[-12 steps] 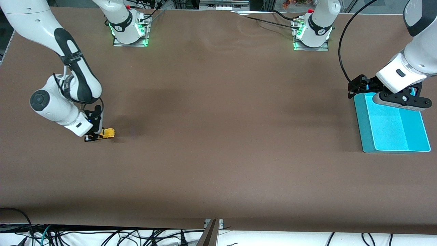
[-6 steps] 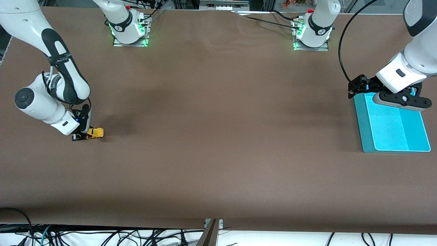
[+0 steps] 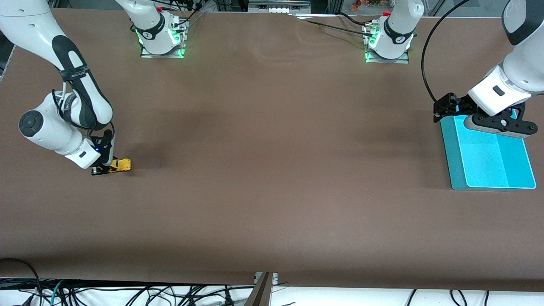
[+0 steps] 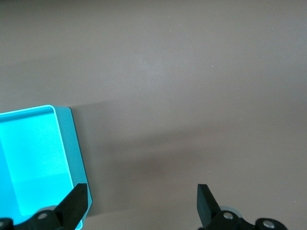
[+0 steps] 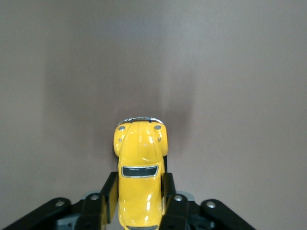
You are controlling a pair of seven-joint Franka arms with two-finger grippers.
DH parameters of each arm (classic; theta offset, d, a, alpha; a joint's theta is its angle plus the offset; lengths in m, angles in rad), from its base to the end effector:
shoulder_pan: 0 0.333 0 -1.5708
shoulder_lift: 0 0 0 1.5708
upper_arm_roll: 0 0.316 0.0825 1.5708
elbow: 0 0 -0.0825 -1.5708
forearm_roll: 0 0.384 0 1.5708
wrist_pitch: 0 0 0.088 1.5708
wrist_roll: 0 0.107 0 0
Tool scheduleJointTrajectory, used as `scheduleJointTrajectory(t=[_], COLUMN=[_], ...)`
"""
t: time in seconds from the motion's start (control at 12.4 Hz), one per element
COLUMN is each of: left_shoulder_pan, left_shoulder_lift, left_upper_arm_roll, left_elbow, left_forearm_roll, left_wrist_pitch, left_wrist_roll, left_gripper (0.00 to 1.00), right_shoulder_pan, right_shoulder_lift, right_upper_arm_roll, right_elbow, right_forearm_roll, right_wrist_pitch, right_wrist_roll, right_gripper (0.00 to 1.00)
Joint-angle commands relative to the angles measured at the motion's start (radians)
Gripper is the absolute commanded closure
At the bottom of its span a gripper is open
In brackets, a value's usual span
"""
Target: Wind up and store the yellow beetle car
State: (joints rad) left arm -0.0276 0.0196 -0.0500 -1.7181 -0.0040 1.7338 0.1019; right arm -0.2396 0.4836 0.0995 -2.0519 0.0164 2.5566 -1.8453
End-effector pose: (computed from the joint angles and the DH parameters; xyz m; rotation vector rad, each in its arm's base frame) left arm 0.5669 -0.0442 0.5576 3.1241 -0.2801 -0.0060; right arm 0.5911 -0.0843 0.2020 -2.0891 -2.3300 -0.0923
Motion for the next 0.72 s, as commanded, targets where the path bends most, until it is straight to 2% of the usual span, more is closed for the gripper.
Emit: scheduleJointTrajectory(t=[0.0,0.08,0.32,0.4,0.48,0.64], left_shoulder_pan=[0.000,0.000,0.000,0.000,0.002,0.002], left_shoulder_lift=[0.010,0.010,0.008,0.010,0.010,0.010], left_upper_arm_roll=[-0.004,-0.004,-0.004,-0.004,-0.004,-0.004], left_elbow=[0.028,0.026,0.028,0.028,0.028,0.026], left_forearm_roll=[0.035,0.035,0.035,0.035,0.035,0.035], left_wrist_pitch=[-0.022,-0.022,-0.022,-0.022,-0.022,-0.022], left_wrist_roll=[-0.007,-0.007,-0.005,-0.005,-0.007,-0.005], left_gripper=[0.00,0.00,0.00,0.00,0.00,0.00], right_shoulder_pan=[-0.007,-0.006,0.002,0.002,0.002,0.002], right_shoulder_lift=[0.018,0.015,-0.008,-0.019,-0.026,-0.065], right_upper_arm_roll=[0.035,0.045,0.060,0.062,0.063,0.069], right_elbow=[0.056,0.071,0.104,0.110,0.131,0.160], right_forearm_roll=[0.005,0.005,0.004,0.004,0.005,0.005], right_wrist_pitch=[-0.065,-0.090,-0.144,-0.156,-0.188,-0.266], right_wrist_roll=[0.035,0.052,0.064,0.066,0.073,0.115], right_gripper=[0.37,0.32,0.25,0.09,0.01,0.01])
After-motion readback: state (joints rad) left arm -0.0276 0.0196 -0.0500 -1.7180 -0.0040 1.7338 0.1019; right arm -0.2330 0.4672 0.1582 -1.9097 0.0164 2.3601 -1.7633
